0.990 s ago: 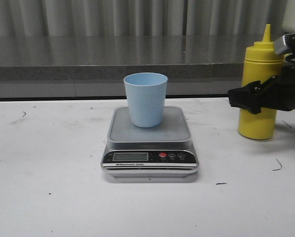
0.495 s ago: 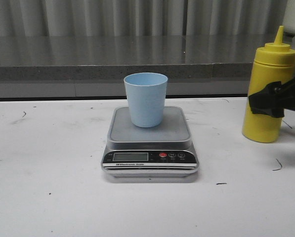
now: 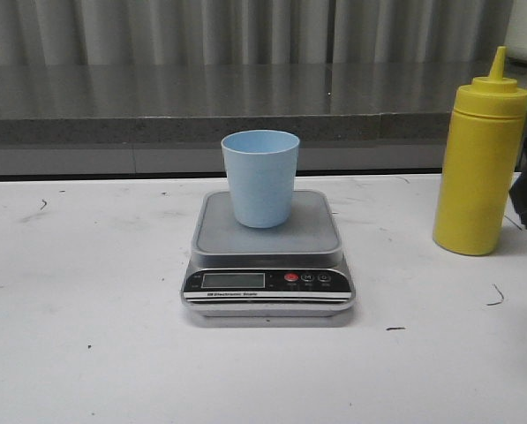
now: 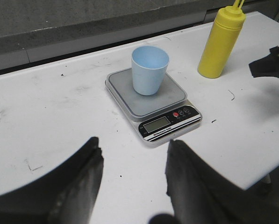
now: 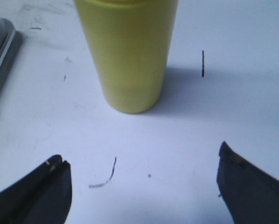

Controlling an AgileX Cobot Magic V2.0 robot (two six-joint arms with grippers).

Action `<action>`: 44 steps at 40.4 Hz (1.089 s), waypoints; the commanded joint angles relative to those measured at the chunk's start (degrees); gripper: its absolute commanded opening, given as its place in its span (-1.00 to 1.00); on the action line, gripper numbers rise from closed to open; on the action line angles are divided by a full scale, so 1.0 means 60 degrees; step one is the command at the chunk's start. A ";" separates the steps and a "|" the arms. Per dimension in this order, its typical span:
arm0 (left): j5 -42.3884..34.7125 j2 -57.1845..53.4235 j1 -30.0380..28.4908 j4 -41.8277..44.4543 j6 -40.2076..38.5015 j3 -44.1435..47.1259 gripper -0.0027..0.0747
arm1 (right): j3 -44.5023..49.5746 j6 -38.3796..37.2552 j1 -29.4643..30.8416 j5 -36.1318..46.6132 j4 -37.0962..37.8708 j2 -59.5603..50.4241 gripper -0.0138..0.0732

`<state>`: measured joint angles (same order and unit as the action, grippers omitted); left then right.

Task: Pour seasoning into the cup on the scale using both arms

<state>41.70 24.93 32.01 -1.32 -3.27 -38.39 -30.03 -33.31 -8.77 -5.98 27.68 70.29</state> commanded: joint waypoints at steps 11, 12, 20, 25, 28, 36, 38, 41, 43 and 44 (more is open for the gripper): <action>-0.0683 0.0072 0.0056 -0.0031 -0.0028 -0.0244 -0.12 | -0.1279 0.2166 -0.2094 -0.5660 -0.2117 -0.2994 0.80; -0.0683 0.0072 0.0056 -0.0031 -0.0028 -0.0244 -0.12 | -0.1384 0.2525 -0.2136 -0.5875 -0.2411 -0.3121 0.80; -0.0683 0.0072 0.0056 -0.0031 -0.0028 -0.0244 -0.12 | -0.1855 0.4341 -0.2142 -0.6790 -0.4080 -0.4378 0.80; -0.0683 0.0072 0.0056 -0.0031 -0.0028 -0.0244 -0.12 | -0.1855 0.4341 -0.2142 -0.6988 -0.4088 -0.5335 0.80; -0.0683 0.0072 0.0056 -0.0031 -0.0028 -0.0244 -0.12 | -0.1836 0.4341 -0.2142 -0.7009 -0.4109 -0.6017 0.80; -0.0683 0.0072 0.0056 -0.0031 -0.0028 -0.0244 -0.12 | -0.1582 0.4341 -0.2142 -0.7134 -0.4137 -0.7641 0.80; -0.0683 0.0072 0.0056 -0.0031 -0.0028 -0.0244 -0.12 | -0.1508 0.4341 -0.2142 -0.7134 -0.4137 -0.7958 0.80; -0.0683 0.0072 0.0056 -0.0031 -0.0028 -0.0244 -0.12 | -0.1482 0.4341 -0.2142 -0.7286 -0.4128 -0.8293 0.80; -0.0683 0.0072 0.0056 -0.0031 -0.0028 -0.0244 -0.12 | -0.1482 0.4341 -0.2142 -0.7347 -0.4118 -0.8404 0.80; -0.0683 0.0072 0.0056 -0.0031 -0.0028 -0.0244 -0.12 | -0.1482 0.4341 -0.2142 -0.7361 -0.4115 -0.8422 0.80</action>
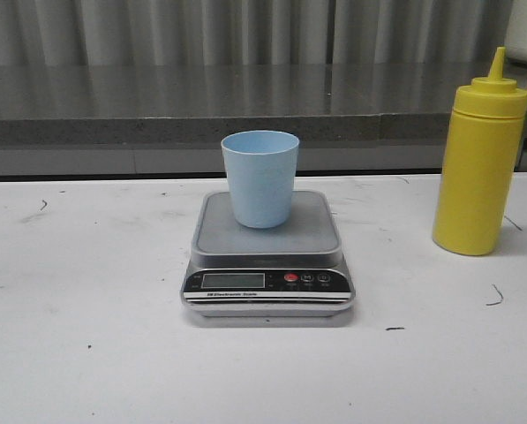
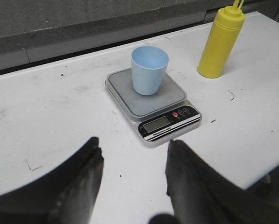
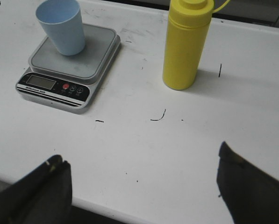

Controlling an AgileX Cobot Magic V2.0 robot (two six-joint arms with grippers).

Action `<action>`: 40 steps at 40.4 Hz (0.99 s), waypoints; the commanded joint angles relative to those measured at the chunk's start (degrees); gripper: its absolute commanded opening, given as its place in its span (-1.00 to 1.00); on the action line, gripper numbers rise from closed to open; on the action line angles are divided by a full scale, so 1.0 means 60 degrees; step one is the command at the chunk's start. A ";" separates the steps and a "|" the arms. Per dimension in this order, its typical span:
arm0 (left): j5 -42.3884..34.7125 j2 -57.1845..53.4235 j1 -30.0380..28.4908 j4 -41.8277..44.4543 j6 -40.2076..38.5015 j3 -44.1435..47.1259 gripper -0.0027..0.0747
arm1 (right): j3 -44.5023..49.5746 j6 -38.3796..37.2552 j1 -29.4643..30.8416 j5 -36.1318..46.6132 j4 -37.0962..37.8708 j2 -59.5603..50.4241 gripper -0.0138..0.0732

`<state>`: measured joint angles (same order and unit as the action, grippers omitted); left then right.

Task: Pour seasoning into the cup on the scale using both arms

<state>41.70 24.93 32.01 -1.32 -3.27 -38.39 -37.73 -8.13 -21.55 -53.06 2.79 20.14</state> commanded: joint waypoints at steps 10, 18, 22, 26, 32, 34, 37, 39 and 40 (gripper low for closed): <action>-0.0683 0.0072 0.0056 -0.0031 -0.0028 -0.0244 -0.12 | -0.0198 0.0146 -0.0011 0.0494 0.0127 -0.0072 0.41; -0.0620 0.0072 0.0056 -0.0031 -0.0028 -0.0244 -0.33 | -0.0198 0.0146 -0.0011 0.0494 0.0127 -0.0072 -0.47; -0.0638 0.0072 0.0056 -0.0031 -0.0028 -0.0244 -0.72 | -0.0198 0.0146 -0.0011 0.0420 0.0127 -0.0072 -0.77; -0.0654 0.0072 0.0056 -0.0031 -0.0028 -0.0244 -0.98 | -0.0198 0.0146 -0.0011 0.0373 0.0127 -0.0072 -0.83; -0.0654 0.0072 0.0056 -0.0031 -0.0028 -0.0244 -0.98 | -0.0198 0.0146 -0.0011 0.0373 0.0127 -0.0072 -0.84; -0.0654 0.0072 0.0056 -0.0031 -0.0028 -0.0244 -0.98 | -0.0198 0.0146 -0.0011 0.0373 0.0127 -0.0072 -0.84; -0.0654 0.0072 0.0056 -0.0031 -0.0028 -0.0244 -0.98 | -0.0198 0.0146 -0.0011 0.0373 0.0127 -0.0072 -0.84; -0.0654 0.0072 0.0056 -0.0031 -0.0028 -0.0244 -0.98 | -0.0198 0.0146 -0.0011 0.0373 0.0127 -0.0072 -0.84; -0.0654 0.0072 0.0056 -0.0031 -0.0028 -0.0244 -0.98 | -0.0198 0.0146 -0.0011 0.0373 0.0127 -0.0072 -0.84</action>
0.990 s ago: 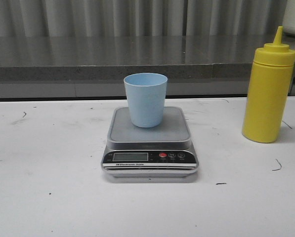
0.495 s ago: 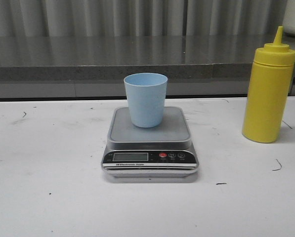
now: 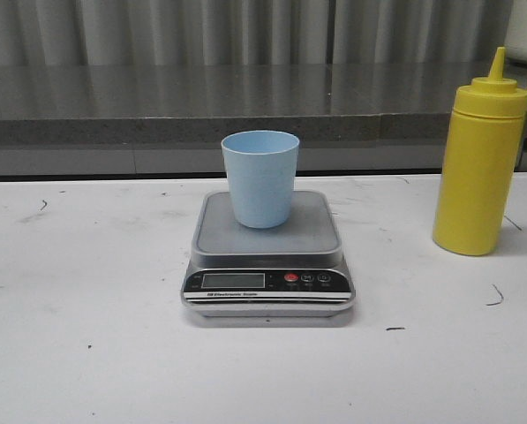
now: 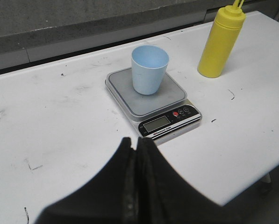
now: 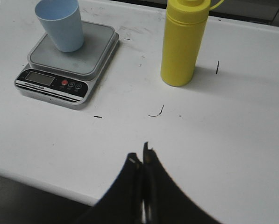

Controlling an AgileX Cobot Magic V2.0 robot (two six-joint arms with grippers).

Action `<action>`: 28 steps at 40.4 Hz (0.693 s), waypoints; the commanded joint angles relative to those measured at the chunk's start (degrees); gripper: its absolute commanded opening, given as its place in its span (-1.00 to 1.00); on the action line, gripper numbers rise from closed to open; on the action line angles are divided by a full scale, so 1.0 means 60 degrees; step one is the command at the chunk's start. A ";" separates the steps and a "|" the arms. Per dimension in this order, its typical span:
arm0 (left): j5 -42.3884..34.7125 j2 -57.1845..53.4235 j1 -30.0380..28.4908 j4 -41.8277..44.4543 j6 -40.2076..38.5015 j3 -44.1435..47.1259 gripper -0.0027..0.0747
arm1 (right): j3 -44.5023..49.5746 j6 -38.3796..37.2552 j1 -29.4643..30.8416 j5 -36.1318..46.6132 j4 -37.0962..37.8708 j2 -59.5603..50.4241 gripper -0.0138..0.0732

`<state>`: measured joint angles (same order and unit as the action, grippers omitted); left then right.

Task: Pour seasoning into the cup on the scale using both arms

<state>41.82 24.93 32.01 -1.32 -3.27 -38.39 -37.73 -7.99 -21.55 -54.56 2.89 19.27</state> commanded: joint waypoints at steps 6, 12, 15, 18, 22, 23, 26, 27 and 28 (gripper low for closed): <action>-0.0774 -0.0295 -0.0022 -0.0050 -0.0028 0.0054 -0.98 | -0.0198 0.0123 -0.0011 0.0623 0.0110 0.0072 -0.84; -0.1611 -0.1264 -0.1086 0.0220 -0.0028 0.1174 -0.98 | -0.0198 0.0123 -0.0011 0.0623 0.0110 0.0072 -0.84; -0.2868 -0.1864 -0.1805 0.0304 -0.0028 0.2109 -0.98 | -0.0198 0.0123 -0.0011 0.0623 0.0110 0.0072 -0.84; -0.4109 -0.2464 -0.2486 0.0304 -0.0028 0.3079 -0.98 | -0.0198 0.0123 -0.0011 0.0623 0.0110 0.0072 -0.84; -0.5707 -0.3301 -0.3369 0.0304 -0.0028 0.4569 -0.98 | -0.0198 0.0123 -0.0011 0.0623 0.0110 0.0072 -0.84; -0.6020 -0.3482 -0.3600 0.0284 -0.0028 0.4892 -0.98 | -0.0198 0.0123 -0.0011 0.0623 0.0110 0.0072 -0.84; -0.6589 -0.3884 -0.3956 0.0101 -0.0028 0.5570 -0.98 | -0.0198 0.0123 -0.0011 0.0623 0.0110 0.0072 -0.84; -0.6753 -0.4032 -0.4032 0.0080 -0.0028 0.5735 -0.98 | -0.0198 0.0123 -0.0011 0.0623 0.0110 0.0072 -0.84; -0.6834 -0.4137 -0.4120 0.0053 -0.0028 0.5933 -0.98 | -0.0198 0.0123 -0.0011 0.0623 0.0110 0.0072 -0.84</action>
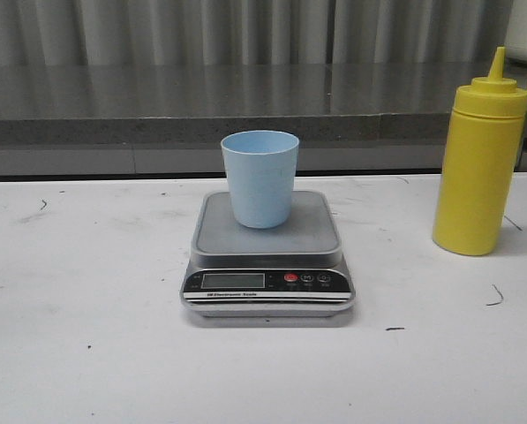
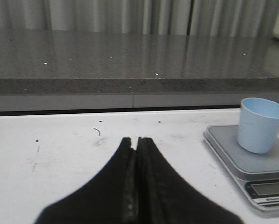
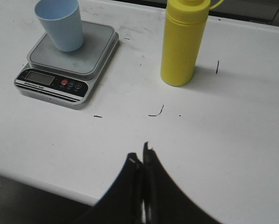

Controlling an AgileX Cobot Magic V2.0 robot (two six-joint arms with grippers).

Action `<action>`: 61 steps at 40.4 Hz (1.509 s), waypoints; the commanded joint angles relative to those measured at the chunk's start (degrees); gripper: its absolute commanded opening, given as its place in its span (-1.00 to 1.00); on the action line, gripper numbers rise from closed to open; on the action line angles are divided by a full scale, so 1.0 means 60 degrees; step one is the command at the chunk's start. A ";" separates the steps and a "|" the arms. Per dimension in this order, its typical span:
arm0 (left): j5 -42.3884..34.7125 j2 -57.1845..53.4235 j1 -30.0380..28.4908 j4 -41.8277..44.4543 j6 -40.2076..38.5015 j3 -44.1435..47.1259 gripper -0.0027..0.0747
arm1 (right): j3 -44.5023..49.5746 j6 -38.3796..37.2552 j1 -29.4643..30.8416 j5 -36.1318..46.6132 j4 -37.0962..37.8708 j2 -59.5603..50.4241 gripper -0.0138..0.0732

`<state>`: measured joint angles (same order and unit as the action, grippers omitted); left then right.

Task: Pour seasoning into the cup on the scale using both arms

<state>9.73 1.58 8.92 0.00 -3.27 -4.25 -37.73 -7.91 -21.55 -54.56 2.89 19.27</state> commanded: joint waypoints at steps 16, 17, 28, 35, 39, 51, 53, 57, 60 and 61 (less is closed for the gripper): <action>-0.2036 -0.0480 -0.1103 -0.0333 -0.0028 0.0989 -0.98 | -0.0198 0.0108 -0.0011 0.0623 0.0110 0.0072 -0.84; -0.2017 -0.0480 -0.1103 -0.0333 -0.0028 0.0989 -0.98 | -0.0198 0.0108 -0.0011 0.0623 0.0110 0.0072 -0.84; -0.2002 -0.0459 -0.1265 -0.0333 -0.0028 0.0989 -0.98 | -0.0198 0.0108 -0.0011 0.0623 0.0110 0.0072 -0.84; -0.2002 -0.0459 -0.1273 -0.0333 -0.0028 0.0989 -0.98 | -0.0198 0.0108 -0.0011 0.0623 0.0110 0.0072 -0.84; -0.2002 -0.0459 -0.1273 -0.0333 -0.0028 0.0989 -0.98 | -0.0198 0.0108 -0.0011 0.0623 0.0110 0.0072 -0.84; -0.2002 -0.0459 -0.1273 -0.0333 -0.0028 0.0989 -0.98 | -0.0198 0.0108 -0.0011 0.0623 0.0110 0.0072 -0.84; -0.2002 -0.0459 -0.1273 -0.0333 -0.0028 0.0989 -0.98 | -0.0198 0.0108 -0.0011 0.0623 0.0110 0.0072 -0.84; -0.2002 -0.0459 -0.1273 -0.0333 -0.0028 0.0989 -0.98 | -0.0198 0.0108 -0.0011 0.0623 0.0110 0.0072 -0.84; -0.2002 -0.0459 -0.1273 -0.0333 -0.0028 0.0989 -0.98 | -0.0198 0.0108 -0.0011 0.0623 0.0110 0.0072 -0.84; -0.2002 -0.0459 -0.1273 -0.0333 -0.0028 0.0989 -0.98 | -0.0198 0.0108 -0.0011 0.0623 0.0110 0.0072 -0.84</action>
<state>2.28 -0.26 1.31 -1.54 -3.27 0.22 -37.56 -7.91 -21.55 -54.60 2.99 19.27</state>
